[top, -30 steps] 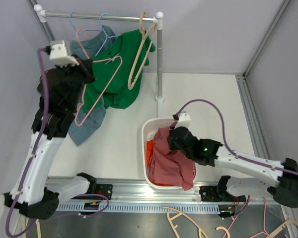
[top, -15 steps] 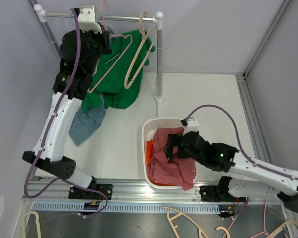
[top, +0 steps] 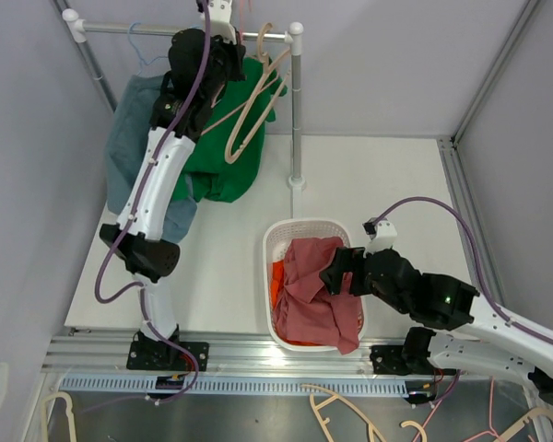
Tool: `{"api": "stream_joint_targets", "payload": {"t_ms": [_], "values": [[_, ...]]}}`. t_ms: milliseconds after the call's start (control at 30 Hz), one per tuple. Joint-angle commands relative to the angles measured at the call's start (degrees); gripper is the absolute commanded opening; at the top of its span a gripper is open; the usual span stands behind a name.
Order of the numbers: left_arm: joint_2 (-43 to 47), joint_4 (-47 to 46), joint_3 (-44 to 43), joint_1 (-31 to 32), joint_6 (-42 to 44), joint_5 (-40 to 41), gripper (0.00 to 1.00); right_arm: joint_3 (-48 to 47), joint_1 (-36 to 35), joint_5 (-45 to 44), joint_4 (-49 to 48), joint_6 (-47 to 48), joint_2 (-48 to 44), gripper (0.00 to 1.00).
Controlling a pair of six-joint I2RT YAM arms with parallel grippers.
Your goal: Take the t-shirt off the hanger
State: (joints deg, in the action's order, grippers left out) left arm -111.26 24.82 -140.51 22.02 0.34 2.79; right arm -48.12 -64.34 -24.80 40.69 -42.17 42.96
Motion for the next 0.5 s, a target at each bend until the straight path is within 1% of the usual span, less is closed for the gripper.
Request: {"api": "stream_joint_targets", "payload": {"t_ms": [0,100,167,267,300,333,400,467], "values": [[-1.75,-1.26,-2.05,0.13,0.19,-2.35,0.01,-0.05,-0.09,-1.39,0.10,0.07,-1.39,0.99],[-3.08,-1.79,-1.96,0.13,0.10,-2.35,0.01,-0.13,-0.09,-1.13,-0.78,0.77,-1.12,0.99],[-3.43,-1.70,-1.61,0.13,-1.65,-2.35,0.01,0.22,0.00,-1.04,-1.05,0.78,-0.69,0.99],[-2.82,-1.35,-0.30,0.04,-2.53,-2.35,0.01,0.57,-0.09,-0.87,-1.66,0.60,0.36,1.00],[-2.12,-1.35,0.23,0.13,-2.62,-2.26,0.03,0.74,-0.09,-0.61,-2.62,0.69,0.54,1.00],[-0.46,-1.53,1.71,0.13,-2.62,-1.56,0.12,0.92,0.00,0.01,-3.24,0.69,0.81,1.00],[1.56,-2.14,4.70,-0.13,-2.54,-0.68,0.16,1.10,-0.09,0.89,-4.82,0.95,1.77,0.99],[4.38,-1.62,5.50,-1.01,-2.88,-1.64,0.22,0.92,-0.09,1.76,-5.53,1.30,2.56,1.00]]}}
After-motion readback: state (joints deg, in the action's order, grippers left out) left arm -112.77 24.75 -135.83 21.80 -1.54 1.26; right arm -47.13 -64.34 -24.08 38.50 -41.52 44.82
